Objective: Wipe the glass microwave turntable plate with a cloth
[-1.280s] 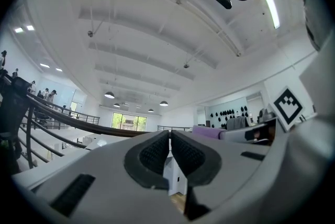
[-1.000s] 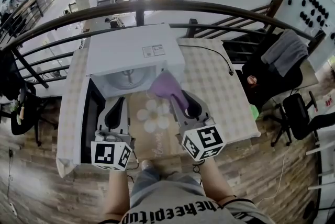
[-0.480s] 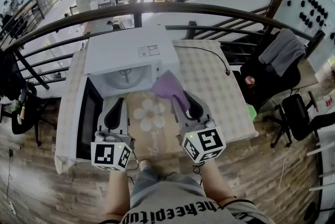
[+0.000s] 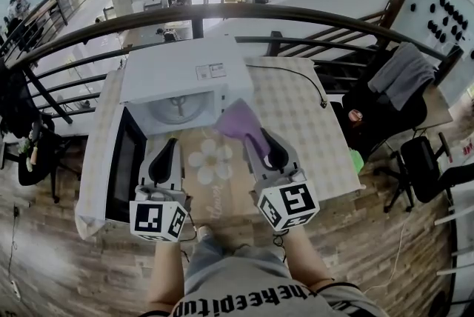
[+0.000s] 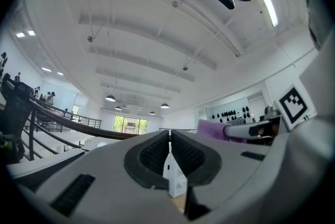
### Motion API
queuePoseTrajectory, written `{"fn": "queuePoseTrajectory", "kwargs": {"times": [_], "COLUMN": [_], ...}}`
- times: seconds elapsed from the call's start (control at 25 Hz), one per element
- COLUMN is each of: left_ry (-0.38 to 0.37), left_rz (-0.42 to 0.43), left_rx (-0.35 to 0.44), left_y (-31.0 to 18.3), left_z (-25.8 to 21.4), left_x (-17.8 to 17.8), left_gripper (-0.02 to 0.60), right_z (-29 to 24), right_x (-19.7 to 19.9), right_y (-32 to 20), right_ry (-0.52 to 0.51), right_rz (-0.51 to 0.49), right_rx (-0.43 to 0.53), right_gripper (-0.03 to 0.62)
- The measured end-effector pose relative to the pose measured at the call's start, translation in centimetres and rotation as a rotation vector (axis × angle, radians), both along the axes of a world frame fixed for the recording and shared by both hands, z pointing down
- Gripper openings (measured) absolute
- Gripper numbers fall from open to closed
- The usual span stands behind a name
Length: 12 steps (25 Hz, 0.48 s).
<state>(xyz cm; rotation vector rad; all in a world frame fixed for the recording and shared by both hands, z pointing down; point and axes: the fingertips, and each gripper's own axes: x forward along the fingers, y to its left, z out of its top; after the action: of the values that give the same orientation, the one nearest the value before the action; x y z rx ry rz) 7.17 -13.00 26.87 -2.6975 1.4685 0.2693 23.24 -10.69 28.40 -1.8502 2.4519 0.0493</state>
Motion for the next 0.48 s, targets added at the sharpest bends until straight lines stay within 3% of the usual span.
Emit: {"fn": "queuePoseTrajectory", "kwargs": {"times": [0.48], "left_ry": [-0.003], "left_rz": [-0.007], "left_rx": [-0.002], "left_y": [-0.51], "left_z": [-0.29], "left_x": [0.38], "left_gripper": [0.015], "right_z": [-0.52], "right_x": [0.24], "right_y": [-0.64], "right_ry": [-0.004], "right_rz": [-0.01], "right_rx": [0.01], "right_gripper": [0.11]}}
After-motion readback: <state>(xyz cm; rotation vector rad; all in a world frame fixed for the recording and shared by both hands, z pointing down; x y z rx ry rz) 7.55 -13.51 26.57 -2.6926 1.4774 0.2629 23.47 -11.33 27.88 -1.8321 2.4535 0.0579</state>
